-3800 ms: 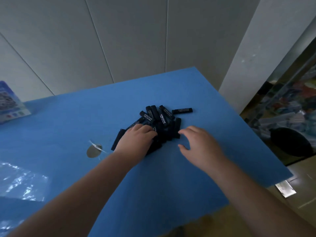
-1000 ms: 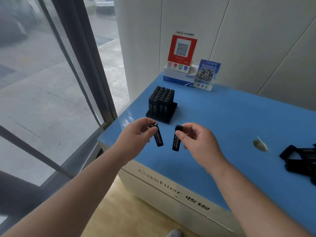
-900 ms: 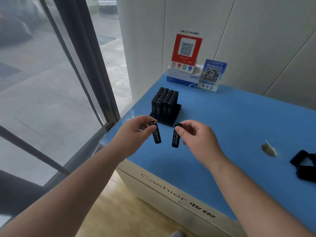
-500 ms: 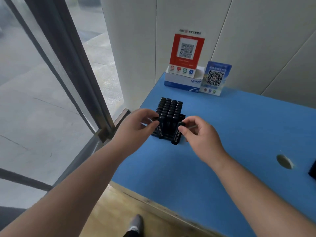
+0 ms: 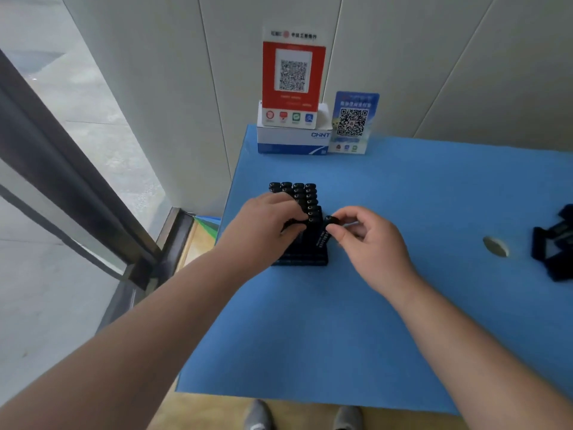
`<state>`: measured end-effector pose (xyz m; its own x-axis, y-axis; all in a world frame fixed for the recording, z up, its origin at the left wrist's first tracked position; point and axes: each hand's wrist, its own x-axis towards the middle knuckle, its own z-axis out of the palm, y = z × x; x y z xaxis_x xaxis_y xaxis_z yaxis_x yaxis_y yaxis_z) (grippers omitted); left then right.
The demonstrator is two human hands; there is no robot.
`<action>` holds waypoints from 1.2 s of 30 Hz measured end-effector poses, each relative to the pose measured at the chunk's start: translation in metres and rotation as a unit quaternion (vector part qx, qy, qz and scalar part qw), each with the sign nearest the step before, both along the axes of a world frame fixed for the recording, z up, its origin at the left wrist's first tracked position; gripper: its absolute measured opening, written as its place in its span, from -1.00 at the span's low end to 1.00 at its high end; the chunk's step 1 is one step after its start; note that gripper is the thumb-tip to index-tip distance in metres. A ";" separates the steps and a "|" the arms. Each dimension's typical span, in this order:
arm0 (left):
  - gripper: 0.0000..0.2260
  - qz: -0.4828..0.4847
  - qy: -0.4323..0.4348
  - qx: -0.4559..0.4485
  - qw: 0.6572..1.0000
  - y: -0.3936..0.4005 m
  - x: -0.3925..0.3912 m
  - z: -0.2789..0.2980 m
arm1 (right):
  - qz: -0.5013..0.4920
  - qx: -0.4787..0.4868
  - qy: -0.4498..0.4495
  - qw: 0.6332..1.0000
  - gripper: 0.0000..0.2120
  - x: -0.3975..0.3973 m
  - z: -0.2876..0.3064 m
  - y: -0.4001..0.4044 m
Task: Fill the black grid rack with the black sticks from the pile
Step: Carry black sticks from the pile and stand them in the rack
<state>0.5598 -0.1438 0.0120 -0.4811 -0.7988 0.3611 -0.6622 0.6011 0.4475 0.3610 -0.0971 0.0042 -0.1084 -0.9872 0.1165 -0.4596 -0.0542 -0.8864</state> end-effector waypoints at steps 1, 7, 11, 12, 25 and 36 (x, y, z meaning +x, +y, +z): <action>-0.92 -0.008 -0.013 -0.014 1.000 -0.002 0.001 -0.003 | -0.004 0.000 0.003 1.000 -0.83 0.001 -0.001 0.000; -0.94 -0.028 -0.038 -0.038 0.998 -0.009 0.000 -0.014 | -0.015 -0.007 0.022 1.000 -0.77 0.006 -0.004 0.002; -0.99 -0.028 -0.041 -0.054 0.997 -0.009 0.000 -0.018 | -0.018 -0.004 0.034 0.999 -0.77 0.008 -0.006 -0.002; -0.98 -0.026 -0.040 -0.056 0.997 -0.008 0.001 -0.019 | -0.019 -0.002 0.036 0.999 -0.78 0.009 -0.006 -0.003; -0.83 0.012 -0.036 -0.014 0.999 -0.003 0.017 -0.019 | -0.028 -0.011 0.127 0.991 -0.86 0.016 -0.021 -0.010; -0.61 -0.013 -0.042 -0.039 0.998 0.008 -0.009 0.003 | -0.095 0.004 0.161 0.982 -0.75 -0.017 -0.013 0.030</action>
